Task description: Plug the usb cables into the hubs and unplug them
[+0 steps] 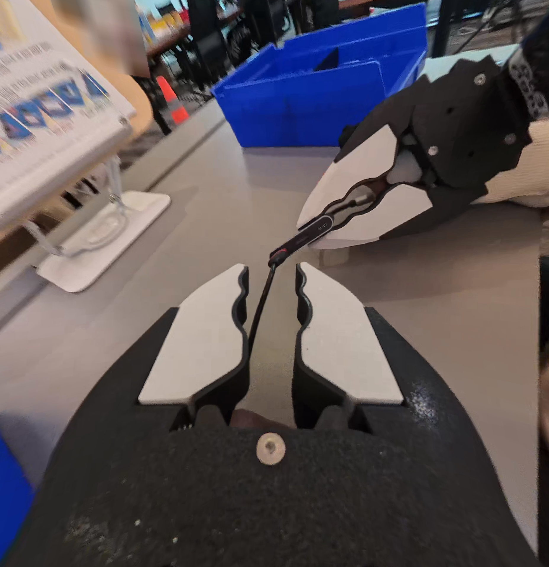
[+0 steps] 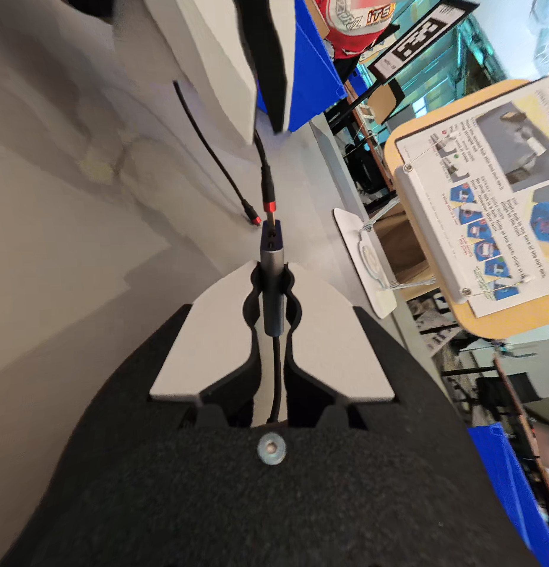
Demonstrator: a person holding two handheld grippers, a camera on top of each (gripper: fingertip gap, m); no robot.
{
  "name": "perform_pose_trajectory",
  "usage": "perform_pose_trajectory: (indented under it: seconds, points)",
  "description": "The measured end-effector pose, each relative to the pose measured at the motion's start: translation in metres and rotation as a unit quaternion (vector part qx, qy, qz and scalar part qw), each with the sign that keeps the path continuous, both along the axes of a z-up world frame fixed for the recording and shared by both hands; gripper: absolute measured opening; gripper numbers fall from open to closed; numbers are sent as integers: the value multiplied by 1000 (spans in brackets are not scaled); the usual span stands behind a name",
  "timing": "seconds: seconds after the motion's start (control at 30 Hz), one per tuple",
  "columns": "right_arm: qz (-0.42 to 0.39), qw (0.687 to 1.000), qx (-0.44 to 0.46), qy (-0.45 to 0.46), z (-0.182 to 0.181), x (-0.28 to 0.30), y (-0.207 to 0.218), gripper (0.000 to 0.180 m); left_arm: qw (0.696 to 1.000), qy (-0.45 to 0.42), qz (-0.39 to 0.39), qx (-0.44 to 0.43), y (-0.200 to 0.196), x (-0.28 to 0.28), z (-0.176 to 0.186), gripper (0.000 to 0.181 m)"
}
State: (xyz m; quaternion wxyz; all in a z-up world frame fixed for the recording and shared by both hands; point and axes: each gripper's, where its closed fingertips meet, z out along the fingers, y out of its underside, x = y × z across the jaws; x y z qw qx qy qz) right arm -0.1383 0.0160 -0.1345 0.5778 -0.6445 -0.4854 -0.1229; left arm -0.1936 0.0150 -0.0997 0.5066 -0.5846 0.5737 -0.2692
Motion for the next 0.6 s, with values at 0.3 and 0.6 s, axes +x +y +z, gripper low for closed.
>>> perform_pose_trajectory:
  seconds: [0.3, 0.6]
  points:
    - [-2, 990, -76, 123, 6, 8, 3, 12, 991, 28, 49, 124, -37, -9, -17, 20]
    - [6, 984, -82, 156, 12, 6, 0, 12, 983, -85, 154, -42, 3, 21, -1, 46]
